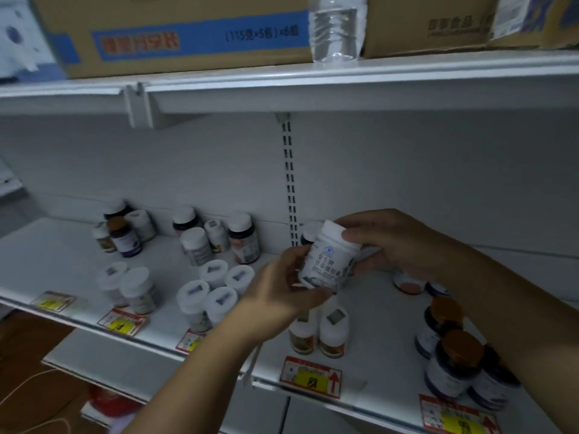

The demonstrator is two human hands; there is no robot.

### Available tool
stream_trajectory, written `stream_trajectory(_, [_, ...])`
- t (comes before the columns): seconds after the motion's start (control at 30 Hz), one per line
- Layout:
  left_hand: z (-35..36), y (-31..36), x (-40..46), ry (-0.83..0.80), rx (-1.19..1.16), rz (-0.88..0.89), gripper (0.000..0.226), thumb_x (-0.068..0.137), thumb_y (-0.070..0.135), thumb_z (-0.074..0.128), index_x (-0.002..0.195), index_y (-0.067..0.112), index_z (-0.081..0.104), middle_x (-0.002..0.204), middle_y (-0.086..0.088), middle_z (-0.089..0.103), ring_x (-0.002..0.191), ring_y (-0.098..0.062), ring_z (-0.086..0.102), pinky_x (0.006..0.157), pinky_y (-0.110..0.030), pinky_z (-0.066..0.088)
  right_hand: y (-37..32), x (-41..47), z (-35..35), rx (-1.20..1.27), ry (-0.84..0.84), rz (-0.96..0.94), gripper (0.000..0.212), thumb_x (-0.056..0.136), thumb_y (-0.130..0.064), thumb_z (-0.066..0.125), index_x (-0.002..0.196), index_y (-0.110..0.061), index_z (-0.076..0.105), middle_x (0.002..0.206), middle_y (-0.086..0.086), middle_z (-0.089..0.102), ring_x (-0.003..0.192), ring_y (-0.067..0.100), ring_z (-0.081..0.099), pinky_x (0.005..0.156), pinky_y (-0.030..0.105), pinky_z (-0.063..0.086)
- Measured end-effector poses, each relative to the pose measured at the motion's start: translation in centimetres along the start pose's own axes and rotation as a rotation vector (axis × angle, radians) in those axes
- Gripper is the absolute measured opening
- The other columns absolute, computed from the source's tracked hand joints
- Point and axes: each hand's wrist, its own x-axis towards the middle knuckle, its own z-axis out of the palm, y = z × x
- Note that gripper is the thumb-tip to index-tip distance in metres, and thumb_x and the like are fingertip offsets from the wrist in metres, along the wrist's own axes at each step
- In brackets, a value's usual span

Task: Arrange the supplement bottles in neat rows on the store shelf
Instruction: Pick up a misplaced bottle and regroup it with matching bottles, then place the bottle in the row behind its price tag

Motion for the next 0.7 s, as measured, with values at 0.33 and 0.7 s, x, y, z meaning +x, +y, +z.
stream_trajectory(0.33, [-15.9,-3.1,3.2,0.388,-0.051,0.04,0.026,0.086,0.01,0.058,0.108,0.023,0.062,0.106,0.006,0.065,0.085,0.008,0.06,0.062,0.0,0.043,-0.1,12.4,10.5,-0.385,0.31,-0.184,0.02,0.072,-0.028,0.075,0.083,-0.032,0.058,0.096,0.002,0.062,0.08,0.02,0.06,0.068,0.033,0.052])
stream_trajectory(0.7, [-20.7,-10.6,5.8,0.172,0.063,-0.104,0.018,0.086,0.021,0.057,0.075,0.033,0.064,0.078,0.01,0.066,0.069,-0.004,0.057,0.066,-0.024,0.043,5.2,19.0,16.3,-0.686,0.248,0.064,0.039,0.074,-0.032,0.074,0.108,-0.017,0.063,0.122,0.003,0.061,0.107,0.015,0.057,0.079,0.016,0.037])
